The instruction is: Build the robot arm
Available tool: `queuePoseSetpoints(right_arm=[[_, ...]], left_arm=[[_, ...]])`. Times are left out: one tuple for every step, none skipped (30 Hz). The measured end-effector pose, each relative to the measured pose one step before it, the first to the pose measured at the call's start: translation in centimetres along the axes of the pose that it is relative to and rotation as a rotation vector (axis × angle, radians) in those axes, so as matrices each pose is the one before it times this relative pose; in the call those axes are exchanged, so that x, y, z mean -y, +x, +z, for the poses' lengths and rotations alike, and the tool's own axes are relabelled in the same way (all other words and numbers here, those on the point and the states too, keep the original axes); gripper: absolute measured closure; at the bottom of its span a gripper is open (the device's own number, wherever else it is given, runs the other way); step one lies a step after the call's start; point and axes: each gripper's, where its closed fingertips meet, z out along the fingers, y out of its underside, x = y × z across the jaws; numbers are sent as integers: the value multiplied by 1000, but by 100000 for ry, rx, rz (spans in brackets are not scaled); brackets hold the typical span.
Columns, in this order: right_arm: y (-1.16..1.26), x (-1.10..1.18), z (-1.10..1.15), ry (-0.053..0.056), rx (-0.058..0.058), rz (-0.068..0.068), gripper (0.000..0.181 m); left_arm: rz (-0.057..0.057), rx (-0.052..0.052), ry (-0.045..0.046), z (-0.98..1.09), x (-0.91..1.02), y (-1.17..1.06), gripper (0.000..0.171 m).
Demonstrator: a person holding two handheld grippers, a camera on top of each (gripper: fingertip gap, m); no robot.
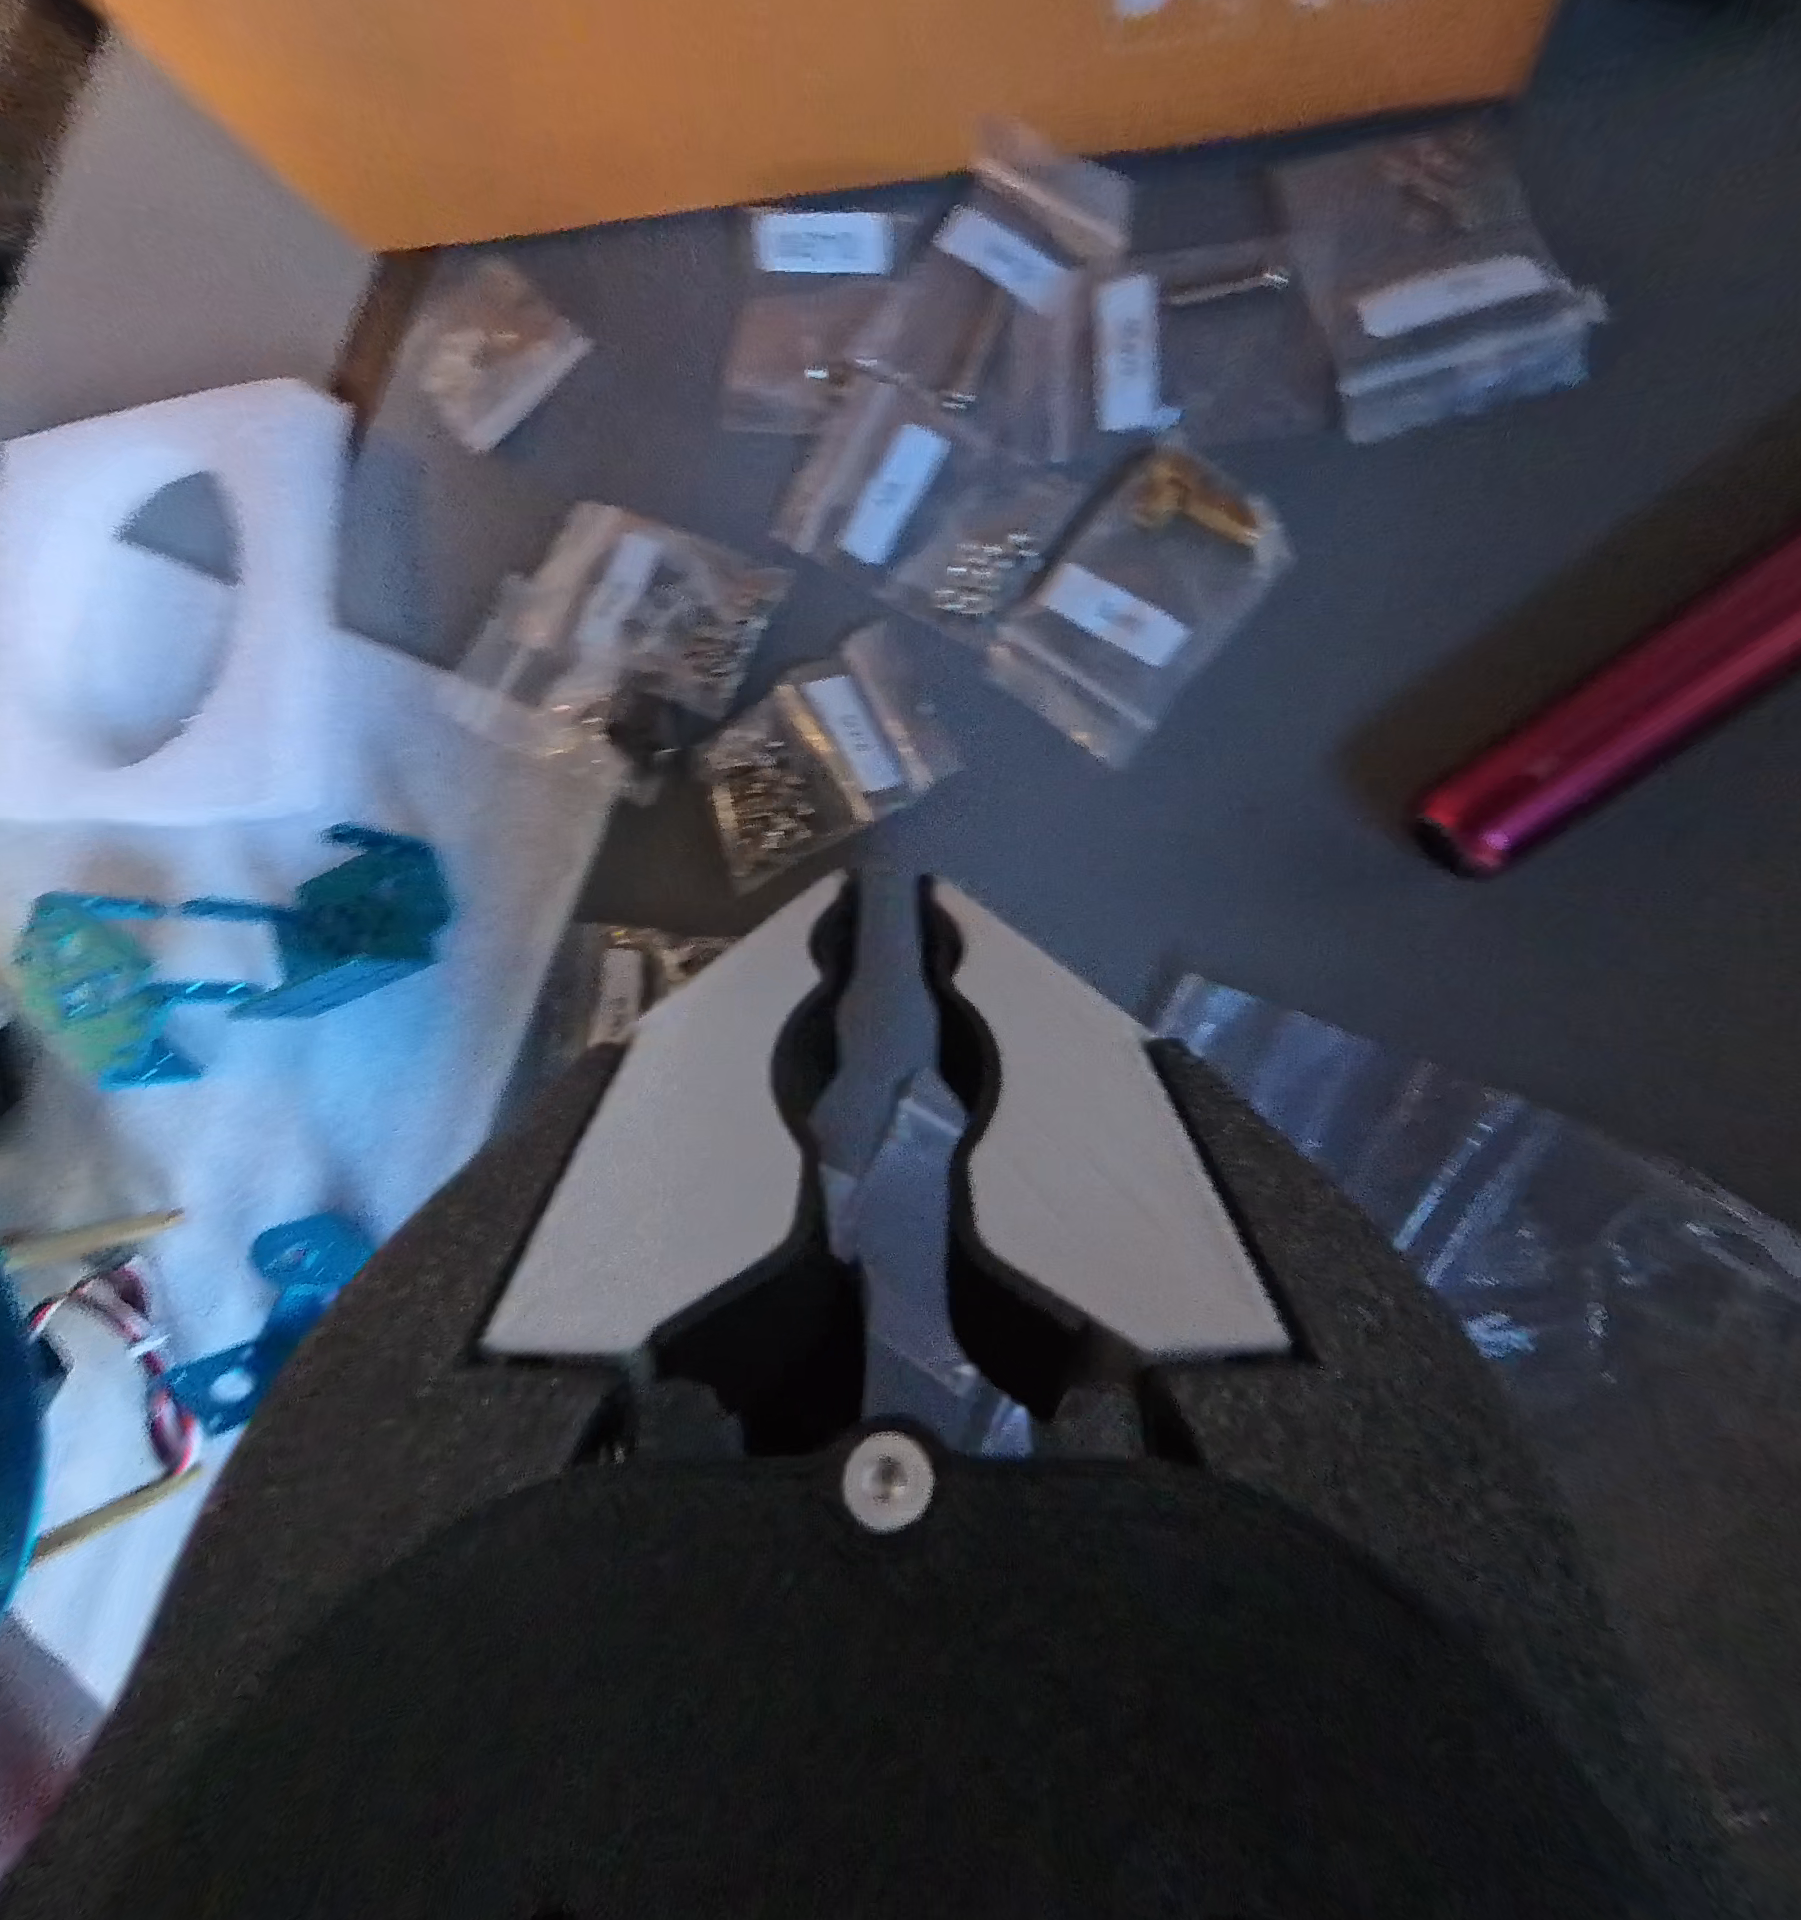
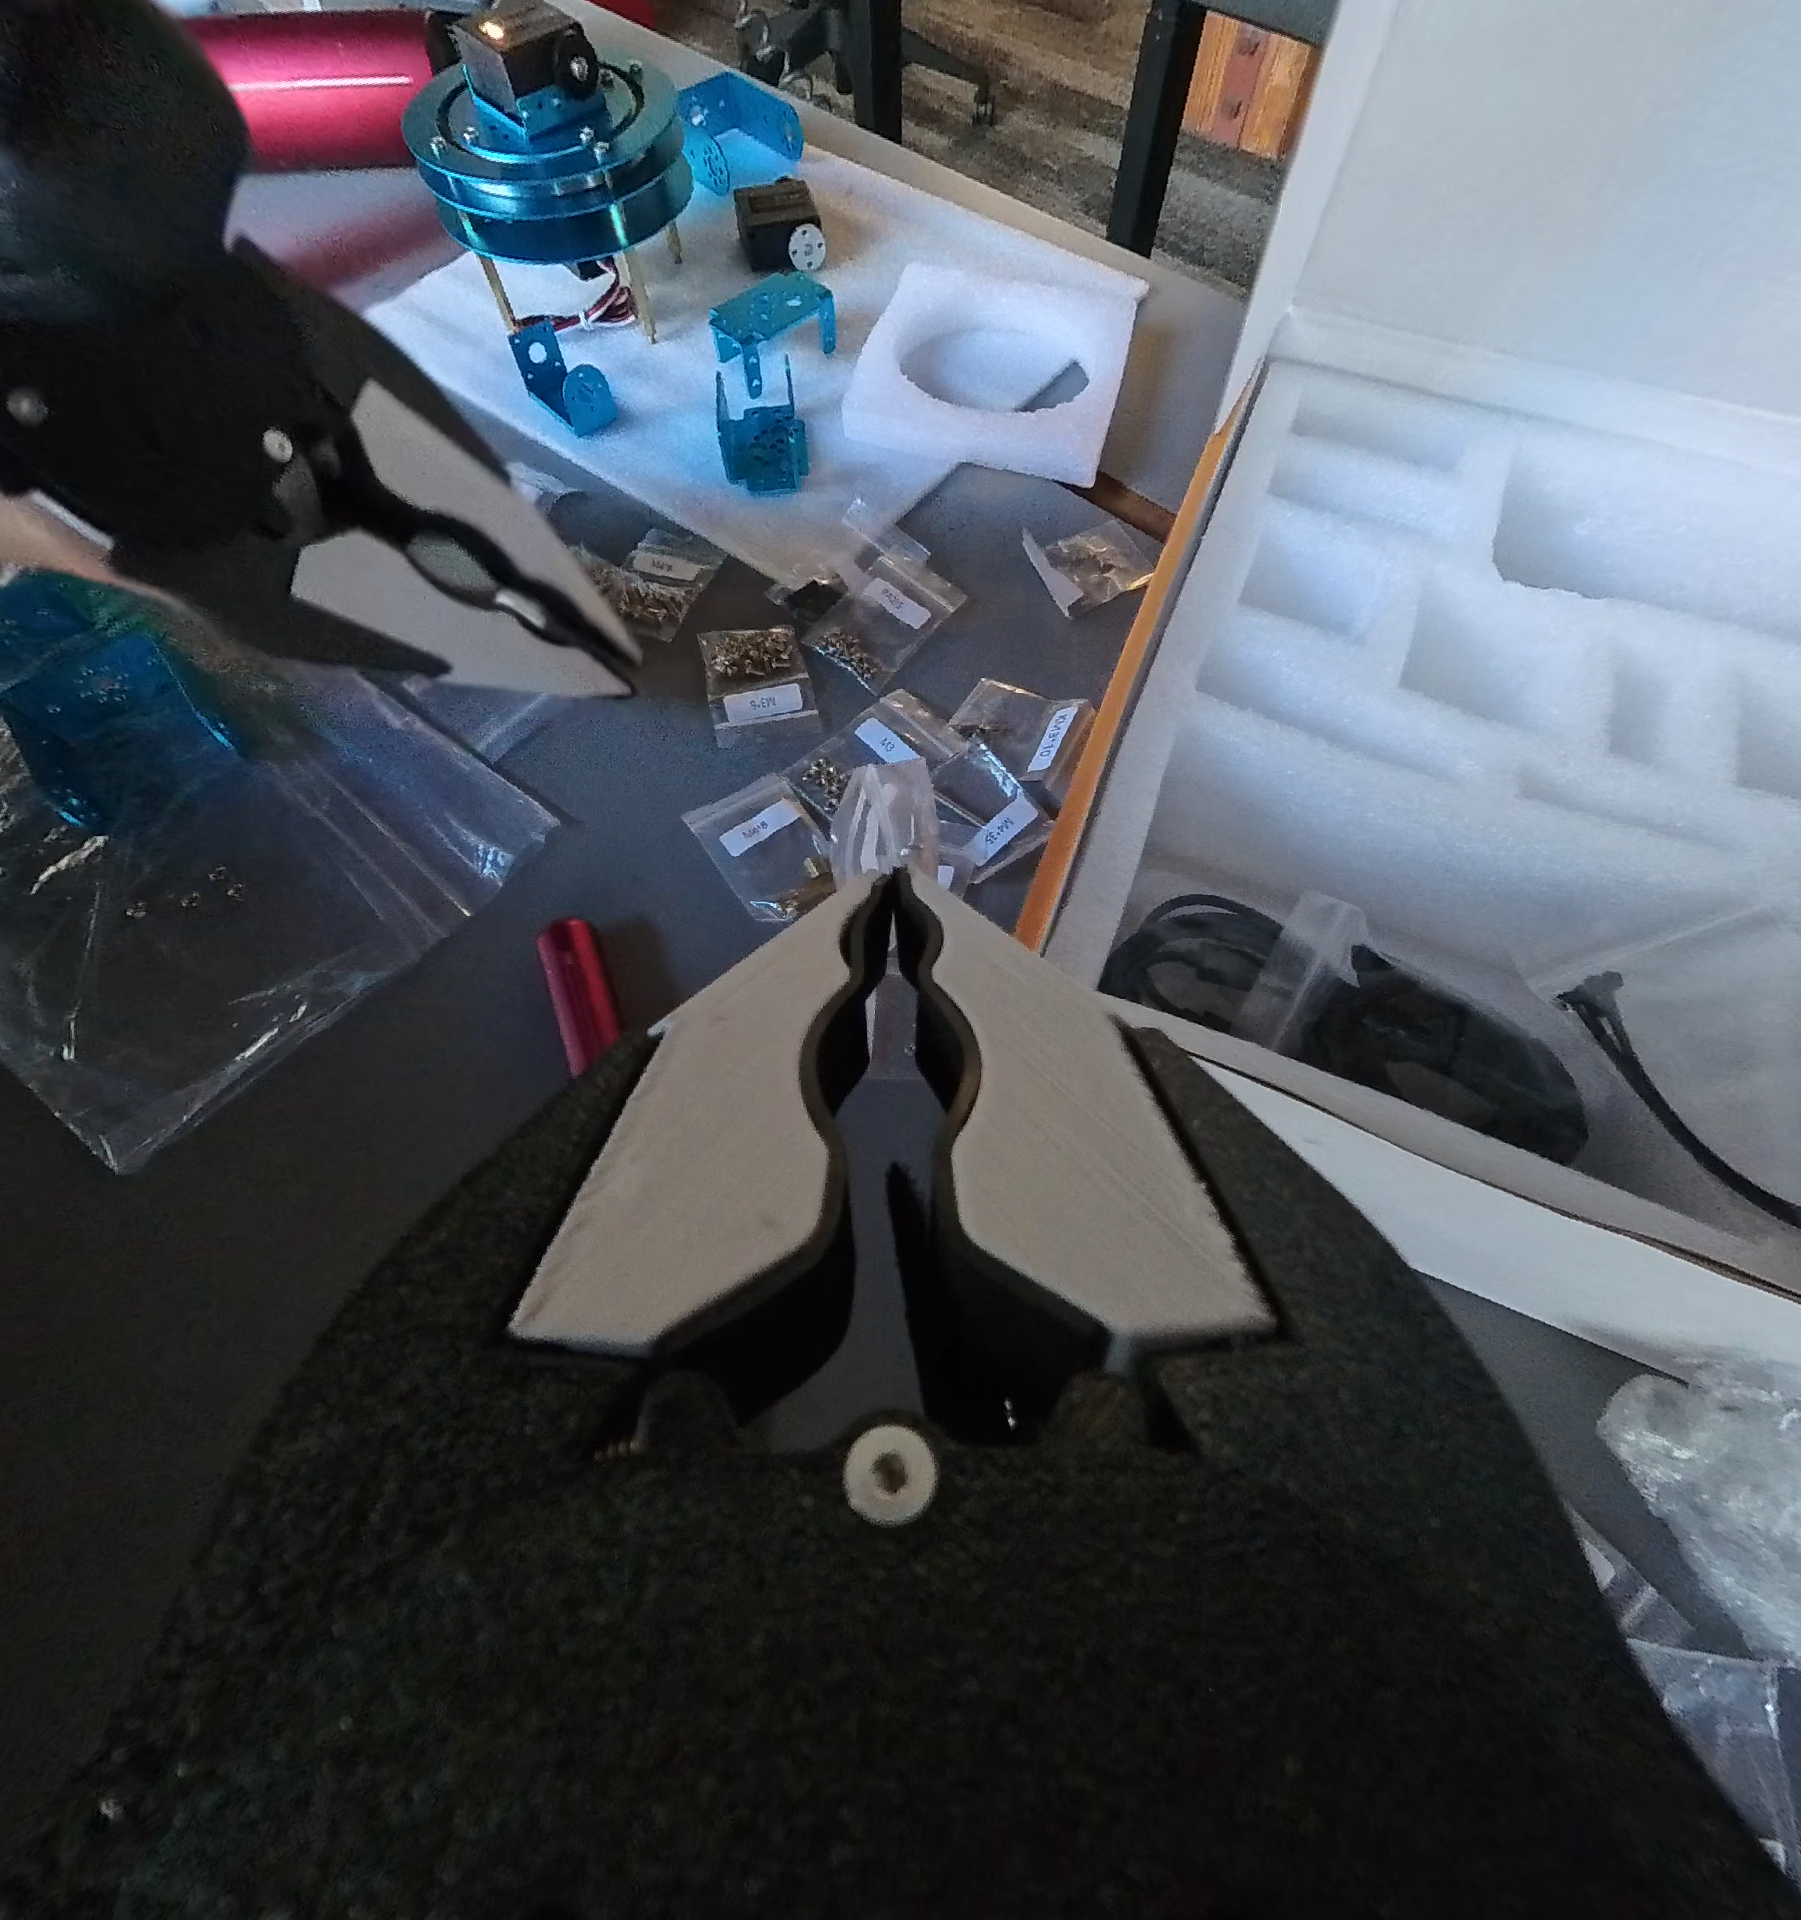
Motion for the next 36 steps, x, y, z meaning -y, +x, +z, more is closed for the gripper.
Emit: queuePoseSetpoints(right_arm=[[-113, 12, 70, 29, 317, -202, 181], [-198, -7, 88, -52, 1017, 136, 181], [-156, -69, 113, -378, 829, 212, 181], [5, -100, 114, -580, -248, -285, 181], [55, -111, 103, -639, -622, -518, 181], [-1, -109, 101, -609, -203, -392, 181], [-48, -81, 95, -405, 108, -227, 181], [-23, -35, 78, -171, 65, -67, 181], [-29, -37, 64, -224, 167, 4, 181], [-44, -58, 73, -261, 290, -22, 181], [-15, -48, 59, -173, 143, -29, 181], [25, -43, 58, -118, -55, -16, 181], [1, -74, 74, -314, 88, 63, 181], [18, -95, 59, -430, -22, 84, 181], [33, -54, 39, -225, -184, -136, 181], [-18, -6, 24, -121, -5, -85, 181], [-42, -12, 16, -125, 190, -75, 181], [-23, -4, 8, -113, 16, -139, 181], [-24, 2, 6, -31, 40, -118, 181], [-48, -3, 6, -79, 247, -46, 181], [-37, -20, 17, -91, 183, -85, 181], [4, -24, 12, -98, -24, -59, 181], [2, -19, 5, -108, 116, -3, 181], [1, -39, -1, -161, 132, 46, 181], [43, -9, -25, -38, -99, 13, 181], [27, 12, -36, 147, -10, 42, 181], [24, 39, -46, 255, 173, 218, 181], [32, 57, -59, 421, 184, 377, 181], [21, 35, -35, 374, 299, 385, 181], [57, 18, -28, 391, 277, 430, 181], [82, -12, 7, 168, 337, 642, 181], [93, -73, 23, -112, 381, 619, 181], [140, -99, 4, -255, -34, 392, 181], [172, -63, -7, -177, -354, 243, 181], [121, -27, -39, -43, -224, 216, 181], [46, 15, -66, 119, 2, 167, 181]], left_arm=[[-3196, 2748, 625, -168, 71, -919, 148], [-3551, 932, 1130, -150, 109, -627, 145], [-3450, -178, 1263, -94, 95, -408, 145], [-3022, 92, 888, -37, 59, -382, 145], [-2387, 525, 725, 25, 36, -375, 145], [-1740, 494, 744, 116, 63, -303, 145], [-1448, 542, 700, 223, 112, -266, 145], [-1504, 263, 867, 387, 232, -212, 145], [-1200, -1112, 578, 546, 278, 6, 145], [-869, -2607, -72, 635, 278, 248, 145], [-797, -1774, -240, 635, 340, 91, 145], [-529, 1051, -507, 600, 414, -381, 145], [391, 2564, -860, 567, 422, -671, 145], [1110, 2241, -816, 555, 438, -683, 145], [360, 1814, -519, 562, 460, -731, 145], [-1470, 2127, -458, 563, 441, -950, 145], [-2200, 1214, -922, 607, 409, -868, 144], [-1067, -1582, -1125, 617, 464, -379, 143], [501, -2541, -320, 611, 665, -122, 141], [2205, -2642, 1262, 569, 913, 23, 139], [3952, -3344, 1462, 584, 915, 250, 139], [5518, -1086, 1297, 649, 851, 9, 138], [7547, 1250, 257, 742, 587, -238, 138], [9042, 185, -2121, 871, 134, -26, 138], [8049, -1344, -2799, 908, -64, 211, 138], [5447, -3003, -2013, 860, -33, 411, 138], [2762, -2617, -1057, 658, 90, 216, 140], [-117, -3076, 3125, 171, 773, 92, 146], [-218, 115, -1250, 133, 149, -476, 167], [612, 244, -3247, -5, -276, -452, 171], [466, -2192, -2641, -190, -310, 33, 171], [203, -2531, -679, -409, -135, 167, 171], [-521, -1241, 106, -634, -73, -39, 171], [-2235, -4870, 1138, -824, 78, 444, 171], [-4146, -8337, 2883, -1034, 372, 928, 171], [-5107, -10440, 3827, -1184, 530, 1253, 171]])
